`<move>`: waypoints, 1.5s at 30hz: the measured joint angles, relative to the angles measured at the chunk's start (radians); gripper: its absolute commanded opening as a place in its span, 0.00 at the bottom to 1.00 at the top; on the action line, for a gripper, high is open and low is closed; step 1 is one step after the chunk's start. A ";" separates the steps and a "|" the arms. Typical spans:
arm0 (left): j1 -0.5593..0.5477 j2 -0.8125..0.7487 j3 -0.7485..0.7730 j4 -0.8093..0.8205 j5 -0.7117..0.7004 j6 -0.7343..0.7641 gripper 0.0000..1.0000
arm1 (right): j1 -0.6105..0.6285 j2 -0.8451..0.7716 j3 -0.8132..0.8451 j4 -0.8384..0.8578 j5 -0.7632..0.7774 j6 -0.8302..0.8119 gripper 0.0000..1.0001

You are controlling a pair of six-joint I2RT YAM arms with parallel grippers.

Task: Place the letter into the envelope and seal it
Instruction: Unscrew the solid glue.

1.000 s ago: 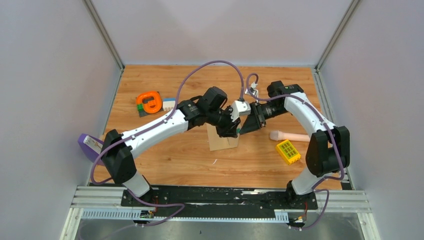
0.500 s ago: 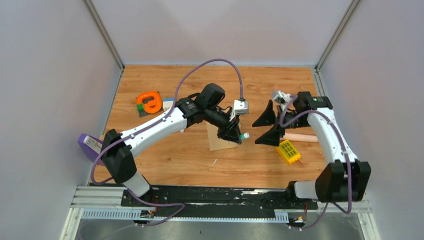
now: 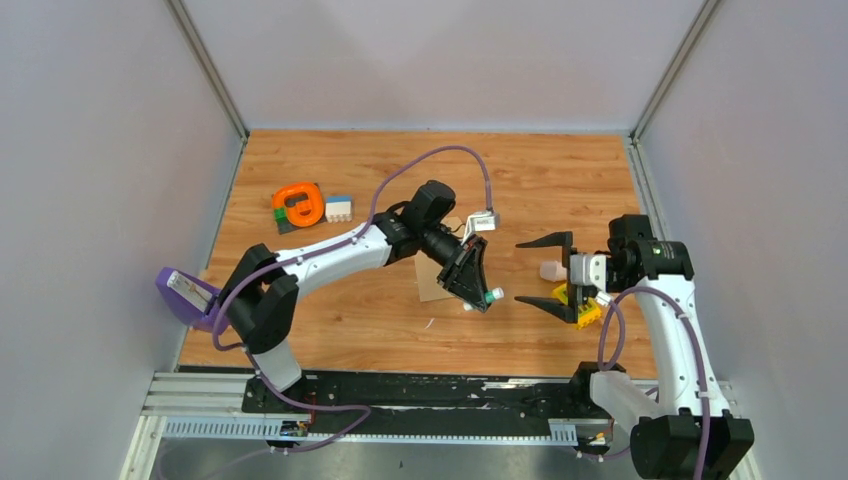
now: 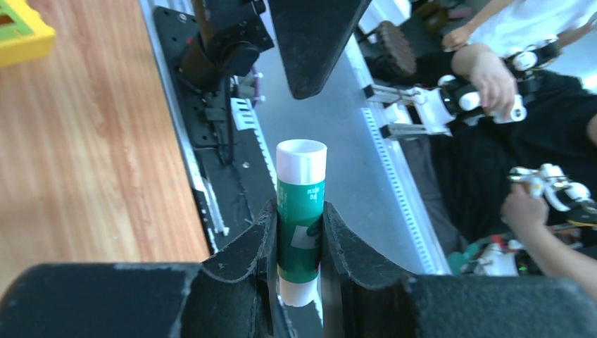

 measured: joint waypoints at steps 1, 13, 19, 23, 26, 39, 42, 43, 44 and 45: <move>0.000 0.012 -0.014 0.041 0.017 -0.038 0.00 | 0.001 0.001 0.000 0.000 -0.005 -0.015 0.90; -0.006 0.042 -0.034 0.172 0.106 -0.160 0.00 | 0.185 0.019 -0.059 -0.051 -0.009 -0.082 0.60; -0.007 0.042 -0.034 0.164 0.108 -0.157 0.00 | 0.218 0.024 -0.064 -0.061 -0.005 -0.093 0.44; -0.009 0.042 -0.034 0.161 0.110 -0.155 0.00 | 0.224 0.045 -0.063 -0.062 -0.006 -0.094 0.42; -0.009 0.042 -0.034 0.151 0.113 -0.148 0.00 | 0.231 0.067 -0.062 -0.063 -0.005 -0.094 0.33; -0.013 0.042 -0.032 0.055 0.129 -0.067 0.00 | 0.278 0.103 -0.041 -0.063 0.021 -0.095 0.00; -0.013 0.042 -0.008 -0.050 0.109 0.018 0.00 | 0.293 0.127 -0.032 -0.063 0.030 -0.068 0.00; -0.014 0.042 0.012 -0.112 0.087 0.066 0.00 | 0.296 0.136 -0.025 -0.062 0.034 -0.051 0.00; -0.014 0.041 0.028 -0.157 0.068 0.105 0.00 | 0.296 0.145 -0.018 -0.062 0.037 -0.034 0.00; -0.014 0.039 0.043 -0.199 0.042 0.143 0.00 | 0.296 0.151 -0.013 -0.061 0.041 -0.017 0.00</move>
